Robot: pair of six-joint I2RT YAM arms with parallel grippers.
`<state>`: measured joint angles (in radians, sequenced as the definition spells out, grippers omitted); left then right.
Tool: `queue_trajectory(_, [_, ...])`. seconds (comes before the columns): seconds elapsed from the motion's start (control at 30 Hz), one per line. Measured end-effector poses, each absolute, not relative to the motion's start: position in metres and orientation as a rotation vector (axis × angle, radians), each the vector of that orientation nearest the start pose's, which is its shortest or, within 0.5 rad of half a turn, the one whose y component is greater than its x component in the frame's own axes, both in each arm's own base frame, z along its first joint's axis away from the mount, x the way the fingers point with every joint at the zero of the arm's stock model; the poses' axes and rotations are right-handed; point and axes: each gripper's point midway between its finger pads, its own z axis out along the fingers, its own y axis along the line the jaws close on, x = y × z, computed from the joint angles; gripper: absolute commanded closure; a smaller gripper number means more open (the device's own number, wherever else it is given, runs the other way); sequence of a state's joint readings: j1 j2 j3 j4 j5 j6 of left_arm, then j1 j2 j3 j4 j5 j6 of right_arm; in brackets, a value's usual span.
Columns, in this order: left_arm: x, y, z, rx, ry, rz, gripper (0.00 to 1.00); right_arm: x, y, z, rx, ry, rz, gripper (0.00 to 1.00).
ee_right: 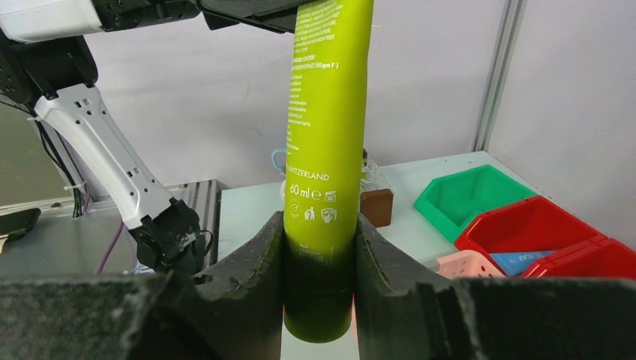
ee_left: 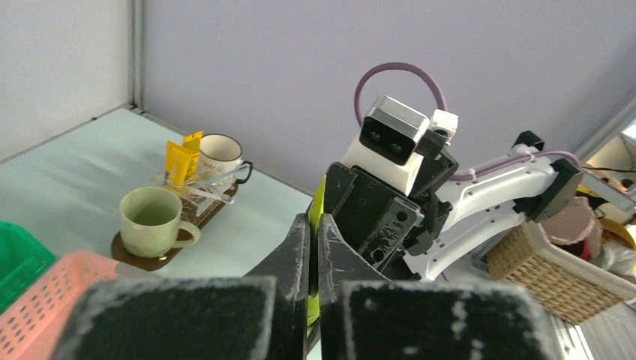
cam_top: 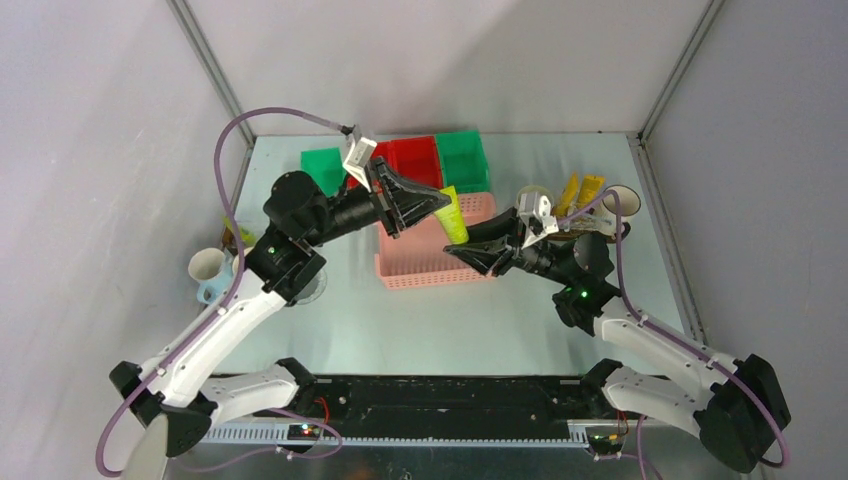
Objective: Prepare toiletry sets of a toothbrush and toothpaste on the tray
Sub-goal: Pick up the toothpaste from the storage box.
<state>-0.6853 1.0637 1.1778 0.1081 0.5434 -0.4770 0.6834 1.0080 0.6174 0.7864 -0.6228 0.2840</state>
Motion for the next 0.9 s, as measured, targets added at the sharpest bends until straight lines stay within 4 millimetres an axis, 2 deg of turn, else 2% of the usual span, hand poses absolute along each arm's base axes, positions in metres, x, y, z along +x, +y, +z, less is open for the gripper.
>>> queue_trajectory(0.07, [0.201,-0.300,0.442,0.648,1.377,-1.290,1.00,0.192,0.300,0.342,-0.813,1.076,1.188,0.46])
queue_trajectory(0.13, [0.203,-0.295,0.438,0.642,1.397,-1.245,1.00,0.193,0.300,0.341,-0.815,1.075,1.176,0.35])
queue_trajectory(0.27, [0.213,-0.278,0.428,0.598,1.453,-1.102,1.00,0.200,0.295,0.343,-0.806,1.064,1.122,0.16])
queue_trajectory(0.3, [0.216,-0.272,0.425,0.587,1.465,-1.065,1.00,0.202,0.294,0.344,-0.804,1.061,1.108,0.05])
queue_trajectory(0.33, [0.218,-0.267,0.423,0.572,1.478,-1.027,1.00,0.203,0.292,0.345,-0.802,1.060,1.096,0.03])
queue_trajectory(0.47, [0.232,-0.239,0.416,0.482,1.519,-0.882,1.00,0.205,0.287,0.345,-0.803,1.059,1.051,0.00])
queue_trajectory(0.6, [0.247,-0.200,0.405,0.336,1.539,-0.709,1.00,0.207,0.281,0.343,-0.799,1.079,1.009,0.01])
queue_trajectory(0.9, [0.278,-0.109,0.365,0.014,1.604,-0.325,1.00,0.221,0.262,0.339,-0.746,1.142,0.881,0.01])
